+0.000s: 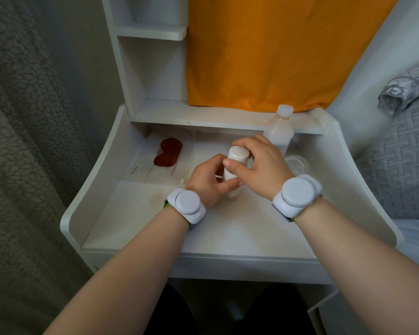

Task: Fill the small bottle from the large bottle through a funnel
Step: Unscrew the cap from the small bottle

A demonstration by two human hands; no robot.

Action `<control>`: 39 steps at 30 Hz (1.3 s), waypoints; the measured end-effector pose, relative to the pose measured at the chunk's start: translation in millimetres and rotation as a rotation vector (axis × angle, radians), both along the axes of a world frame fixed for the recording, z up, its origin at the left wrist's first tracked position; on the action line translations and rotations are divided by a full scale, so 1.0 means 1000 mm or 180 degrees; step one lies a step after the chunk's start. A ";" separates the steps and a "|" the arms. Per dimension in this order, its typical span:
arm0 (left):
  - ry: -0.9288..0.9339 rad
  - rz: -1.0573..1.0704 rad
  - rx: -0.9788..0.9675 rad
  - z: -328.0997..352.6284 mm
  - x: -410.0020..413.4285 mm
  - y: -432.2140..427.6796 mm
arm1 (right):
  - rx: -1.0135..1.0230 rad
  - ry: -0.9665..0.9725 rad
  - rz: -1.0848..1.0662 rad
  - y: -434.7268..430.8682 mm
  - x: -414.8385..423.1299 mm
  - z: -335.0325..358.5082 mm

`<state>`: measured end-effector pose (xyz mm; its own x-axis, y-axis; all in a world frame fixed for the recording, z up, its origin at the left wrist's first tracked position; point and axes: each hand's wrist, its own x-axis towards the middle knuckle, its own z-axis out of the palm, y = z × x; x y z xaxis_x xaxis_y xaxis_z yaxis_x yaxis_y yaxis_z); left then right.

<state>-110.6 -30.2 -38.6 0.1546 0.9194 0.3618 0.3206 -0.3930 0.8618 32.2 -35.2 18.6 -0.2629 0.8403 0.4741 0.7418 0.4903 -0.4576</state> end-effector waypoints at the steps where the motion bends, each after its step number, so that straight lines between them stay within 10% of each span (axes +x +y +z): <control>1: 0.0001 -0.0009 -0.0002 0.000 0.000 0.000 | 0.0029 0.0015 0.0034 0.000 0.001 0.000; 39: -0.0134 0.0369 0.0196 -0.002 -0.001 0.004 | -0.0227 0.0751 -0.0291 0.004 0.033 -0.033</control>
